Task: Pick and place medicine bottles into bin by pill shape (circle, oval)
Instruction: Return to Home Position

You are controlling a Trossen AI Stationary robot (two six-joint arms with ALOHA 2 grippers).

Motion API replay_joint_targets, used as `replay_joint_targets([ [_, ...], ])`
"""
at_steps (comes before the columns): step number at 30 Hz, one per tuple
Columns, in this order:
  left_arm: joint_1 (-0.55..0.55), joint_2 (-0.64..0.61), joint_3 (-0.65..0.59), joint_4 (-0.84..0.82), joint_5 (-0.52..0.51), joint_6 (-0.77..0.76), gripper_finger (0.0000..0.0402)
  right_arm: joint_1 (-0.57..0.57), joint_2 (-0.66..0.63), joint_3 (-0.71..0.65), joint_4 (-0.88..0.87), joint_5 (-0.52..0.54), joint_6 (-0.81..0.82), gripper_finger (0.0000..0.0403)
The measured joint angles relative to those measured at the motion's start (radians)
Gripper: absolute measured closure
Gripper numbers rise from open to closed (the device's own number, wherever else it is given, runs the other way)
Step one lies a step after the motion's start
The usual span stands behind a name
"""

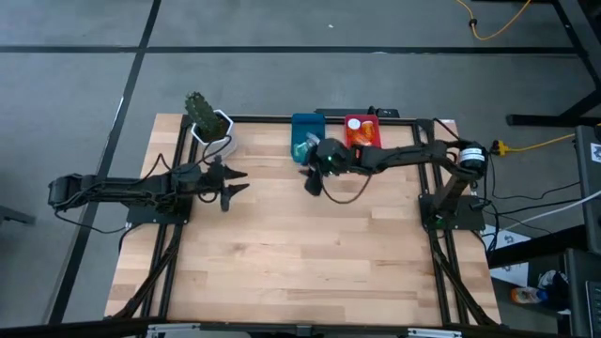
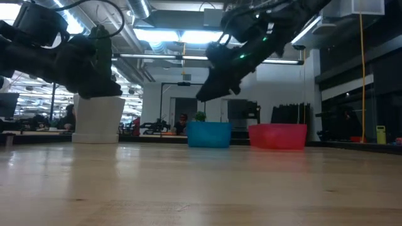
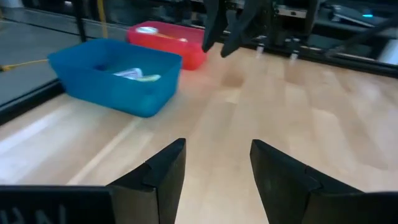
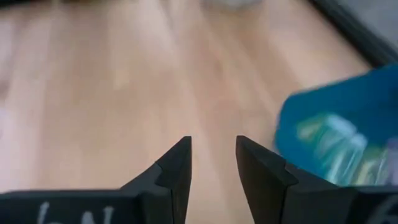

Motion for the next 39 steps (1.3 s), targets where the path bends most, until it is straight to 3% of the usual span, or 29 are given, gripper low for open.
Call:
replay_joint_targets([
  [7,0.000,0.000,0.000,0.001,0.142,0.000,0.0227,0.125,-0.109,-0.001,-0.312,0.000,0.001,0.0290],
  [13,0.000,0.000,0.000,0.001,0.145,0.006,0.0227,0.210,-0.259,-0.096,-0.356,0.033,-0.003,0.0304],
  [18,0.000,0.000,0.000,0.001,0.144,0.005,0.0227,0.242,-0.457,-0.309,-0.247,0.087,0.060,0.0309],
  [25,0.000,0.000,0.000,0.003,0.143,0.001,0.0227,0.279,-0.709,-0.658,0.088,0.113,0.134,0.0310],
  [29,0.000,0.000,0.000,0.002,0.143,0.000,0.0227,0.310,-0.795,-0.801,0.233,0.208,0.135,0.0311],
  [39,0.000,0.000,0.000,-0.001,0.142,0.000,0.0227,0.396,-0.942,-1.039,0.446,0.271,0.102,0.0312],
])
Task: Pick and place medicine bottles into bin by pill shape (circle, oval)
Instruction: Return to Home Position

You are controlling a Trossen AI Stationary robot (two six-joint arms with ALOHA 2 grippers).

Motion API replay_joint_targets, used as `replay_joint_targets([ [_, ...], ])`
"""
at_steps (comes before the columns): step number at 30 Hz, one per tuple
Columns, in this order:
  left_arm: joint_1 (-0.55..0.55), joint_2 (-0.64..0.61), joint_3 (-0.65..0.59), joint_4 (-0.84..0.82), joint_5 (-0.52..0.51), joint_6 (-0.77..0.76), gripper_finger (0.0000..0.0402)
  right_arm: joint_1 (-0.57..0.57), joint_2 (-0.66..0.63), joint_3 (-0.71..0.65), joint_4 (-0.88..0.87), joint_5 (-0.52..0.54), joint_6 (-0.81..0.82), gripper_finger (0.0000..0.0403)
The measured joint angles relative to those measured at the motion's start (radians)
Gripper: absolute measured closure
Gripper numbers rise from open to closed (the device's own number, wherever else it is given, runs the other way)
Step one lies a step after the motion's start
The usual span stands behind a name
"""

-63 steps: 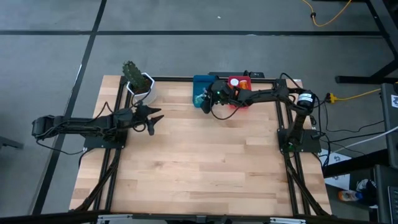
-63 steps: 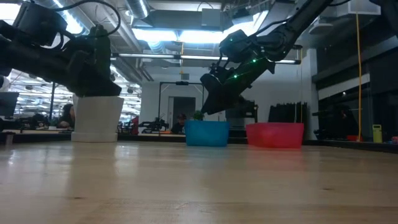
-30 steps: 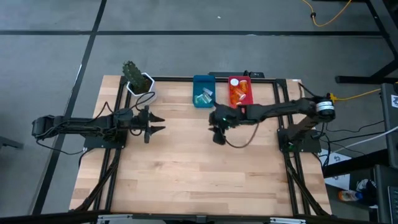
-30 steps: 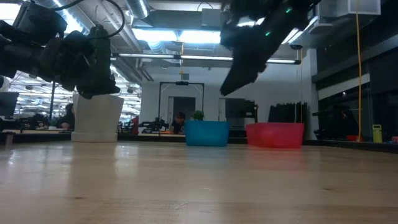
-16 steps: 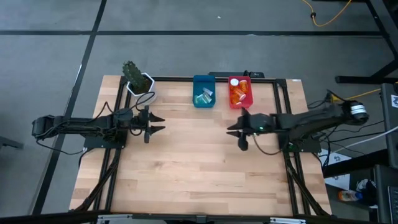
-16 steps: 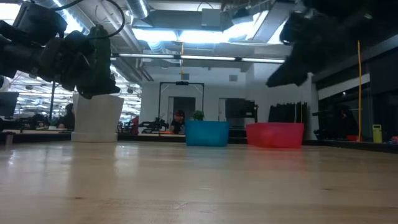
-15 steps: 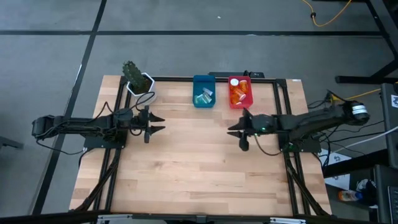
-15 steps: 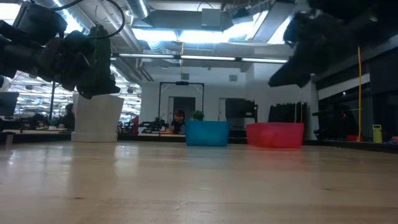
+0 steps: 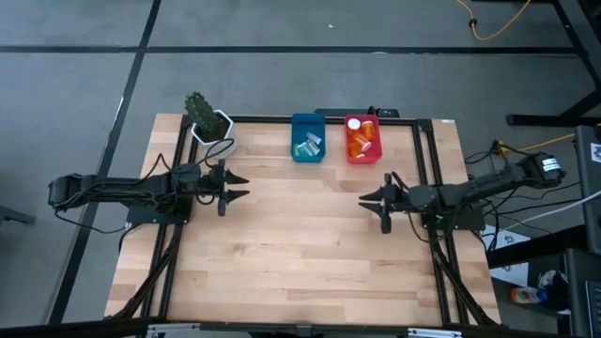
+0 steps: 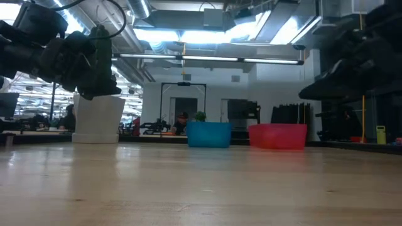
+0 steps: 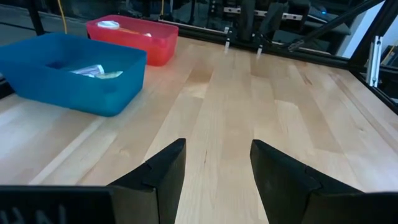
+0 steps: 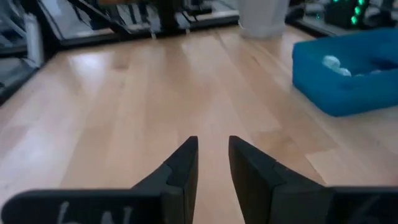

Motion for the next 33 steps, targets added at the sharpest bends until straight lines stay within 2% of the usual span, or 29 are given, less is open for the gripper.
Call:
replay_joint_targets([
  [4,0.000,0.000,0.000,-0.001,0.000,0.000,0.0227,0.019,-0.084,-0.035,0.007,0.000,-0.025,0.0312],
  [10,0.000,0.000,0.000,-0.002,-0.001,-0.001,0.0227,0.021,-0.210,-0.035,-0.034,0.000,-0.152,0.0312],
  [15,0.000,0.000,0.000,-0.002,-0.001,-0.001,0.0227,0.018,-0.315,-0.034,-0.150,0.007,-0.148,0.0312],
  [20,0.000,0.000,0.000,-0.002,-0.001,-0.001,0.0227,0.018,-0.400,-0.034,-0.253,0.072,-0.126,0.0312],
  [33,0.000,0.000,0.000,-0.002,0.000,0.000,0.0227,0.018,-0.634,-0.034,-0.415,0.070,-0.128,0.0312],
])
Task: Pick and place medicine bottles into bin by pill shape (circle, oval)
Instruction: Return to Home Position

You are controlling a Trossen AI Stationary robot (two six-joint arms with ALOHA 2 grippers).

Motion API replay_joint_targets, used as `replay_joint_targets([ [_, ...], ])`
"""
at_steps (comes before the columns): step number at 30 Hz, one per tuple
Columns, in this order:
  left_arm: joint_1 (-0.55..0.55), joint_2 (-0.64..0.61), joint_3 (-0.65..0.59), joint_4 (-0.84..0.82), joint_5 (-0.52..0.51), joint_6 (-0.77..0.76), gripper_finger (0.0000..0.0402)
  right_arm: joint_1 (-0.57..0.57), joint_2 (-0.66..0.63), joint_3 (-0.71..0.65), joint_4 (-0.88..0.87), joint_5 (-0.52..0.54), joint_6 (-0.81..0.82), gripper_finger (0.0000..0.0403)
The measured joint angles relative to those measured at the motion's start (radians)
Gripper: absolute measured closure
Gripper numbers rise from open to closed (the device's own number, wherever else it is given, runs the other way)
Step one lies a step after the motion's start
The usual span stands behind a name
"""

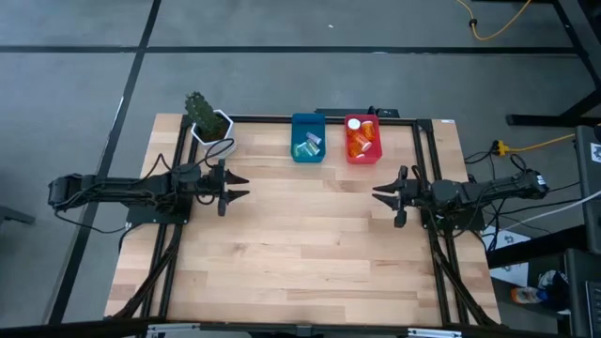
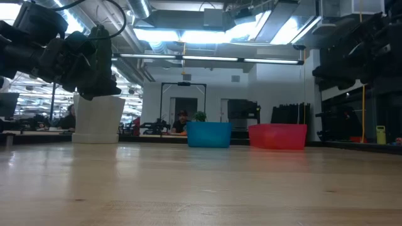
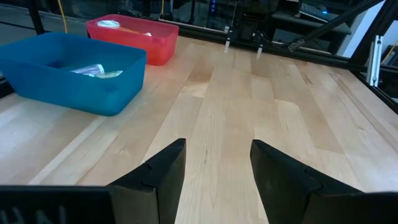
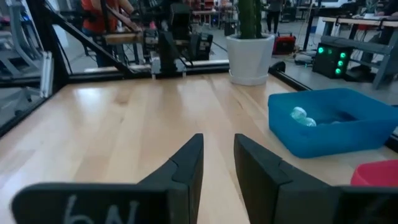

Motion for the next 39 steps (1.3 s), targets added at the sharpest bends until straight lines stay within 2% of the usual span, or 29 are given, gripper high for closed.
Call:
replay_joint_targets([
  [16,0.000,0.000,0.000,0.000,0.000,0.000,0.0227,0.000,-0.030,0.001,0.000,-0.018,0.031,0.0312],
  [22,-0.002,0.000,0.000,0.000,0.000,0.046,0.0227,0.000,-0.030,0.001,0.000,-0.019,0.031,0.0312],
  [34,-0.134,-0.001,0.000,0.001,-0.004,0.045,0.0228,0.000,-0.030,0.001,0.000,-0.019,0.030,0.0312],
  [39,-0.164,-0.015,0.000,0.003,-0.128,0.050,0.0228,0.000,-0.030,0.001,0.000,-0.019,0.029,0.0312],
])
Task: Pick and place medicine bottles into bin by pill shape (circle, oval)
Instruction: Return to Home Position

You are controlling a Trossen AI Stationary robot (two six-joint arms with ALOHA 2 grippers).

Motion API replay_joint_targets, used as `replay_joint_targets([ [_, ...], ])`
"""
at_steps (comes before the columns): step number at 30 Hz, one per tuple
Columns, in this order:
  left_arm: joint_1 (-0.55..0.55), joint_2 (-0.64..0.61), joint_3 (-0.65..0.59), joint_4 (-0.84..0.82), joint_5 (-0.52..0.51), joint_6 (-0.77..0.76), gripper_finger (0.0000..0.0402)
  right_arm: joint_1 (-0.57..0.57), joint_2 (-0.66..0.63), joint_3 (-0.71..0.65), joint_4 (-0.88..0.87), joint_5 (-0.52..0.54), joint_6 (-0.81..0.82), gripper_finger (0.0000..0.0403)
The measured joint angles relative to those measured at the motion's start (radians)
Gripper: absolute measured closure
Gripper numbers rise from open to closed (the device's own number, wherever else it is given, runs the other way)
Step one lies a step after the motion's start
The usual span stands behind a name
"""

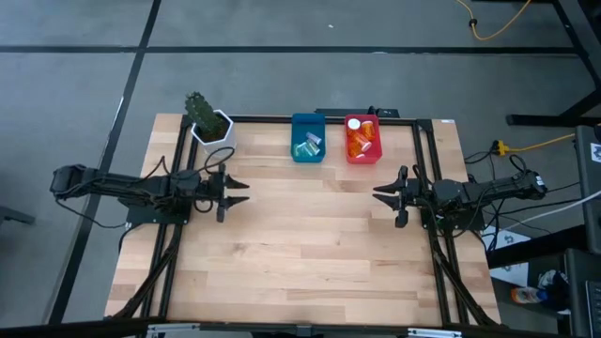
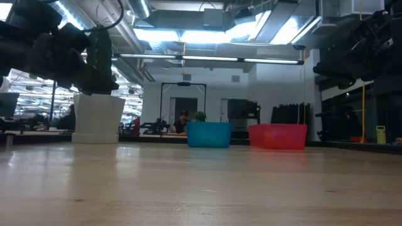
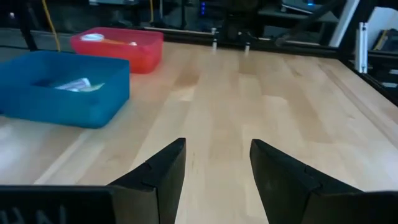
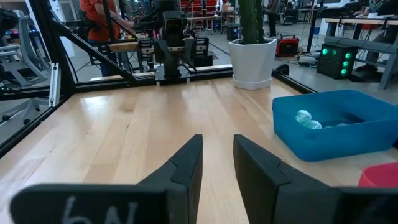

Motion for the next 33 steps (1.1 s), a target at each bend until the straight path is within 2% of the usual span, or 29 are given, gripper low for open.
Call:
replay_joint_targets([
  [10,-0.033,0.001,0.000,0.073,-0.036,0.080,0.0228,0.000,0.000,0.000,0.000,0.000,0.000,0.0312],
  [14,-0.033,0.001,0.000,0.072,-0.038,0.080,0.0228,0.000,0.000,0.000,0.000,0.000,0.000,0.0312],
  [20,-0.032,0.001,0.000,0.066,-0.095,0.080,0.0228,0.000,0.000,0.000,0.000,0.001,-0.001,0.0312],
  [33,-0.032,0.001,0.000,0.039,-0.093,0.054,0.0228,0.000,0.000,0.000,0.000,0.001,-0.001,0.0312],
])
